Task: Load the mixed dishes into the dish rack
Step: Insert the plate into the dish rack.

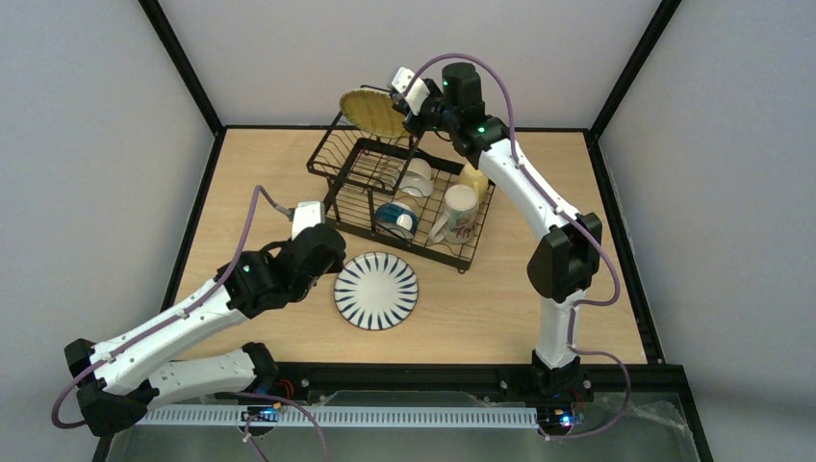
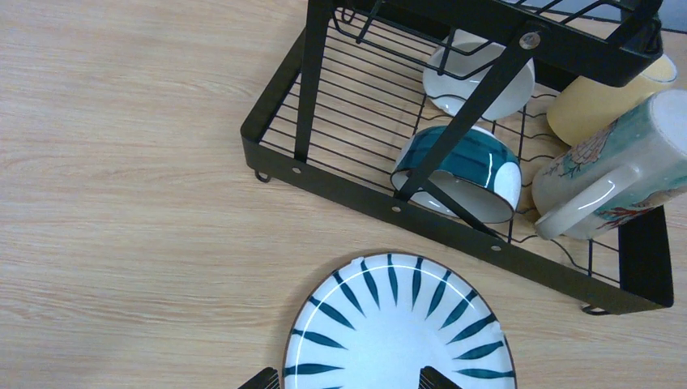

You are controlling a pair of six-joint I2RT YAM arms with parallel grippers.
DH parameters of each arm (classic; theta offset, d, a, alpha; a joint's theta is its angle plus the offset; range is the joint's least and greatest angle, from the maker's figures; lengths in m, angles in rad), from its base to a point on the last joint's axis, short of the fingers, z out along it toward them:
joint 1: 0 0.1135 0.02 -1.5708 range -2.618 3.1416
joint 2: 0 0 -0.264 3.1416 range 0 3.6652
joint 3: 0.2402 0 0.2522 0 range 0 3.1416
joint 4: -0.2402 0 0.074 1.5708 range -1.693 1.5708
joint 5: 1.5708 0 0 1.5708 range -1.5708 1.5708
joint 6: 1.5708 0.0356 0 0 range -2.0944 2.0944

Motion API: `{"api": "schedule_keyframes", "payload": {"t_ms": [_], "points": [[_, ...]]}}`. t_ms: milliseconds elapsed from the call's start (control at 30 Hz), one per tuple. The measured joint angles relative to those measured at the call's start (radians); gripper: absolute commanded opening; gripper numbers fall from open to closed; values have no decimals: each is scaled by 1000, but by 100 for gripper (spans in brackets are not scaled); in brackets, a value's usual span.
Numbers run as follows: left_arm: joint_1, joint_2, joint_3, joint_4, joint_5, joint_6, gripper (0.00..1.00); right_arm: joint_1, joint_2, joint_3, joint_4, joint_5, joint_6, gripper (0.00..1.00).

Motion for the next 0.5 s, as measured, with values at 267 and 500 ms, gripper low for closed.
{"api": "schedule_keyframes", "payload": {"t_ms": [267, 500], "points": [[0, 0, 0, 16, 11, -17, 99, -4, 0, -22, 5, -10, -1, 0], [0, 0, -3, 28, 15, -29, 99, -6, -2, -33, 18, -21, -1, 0]]}}
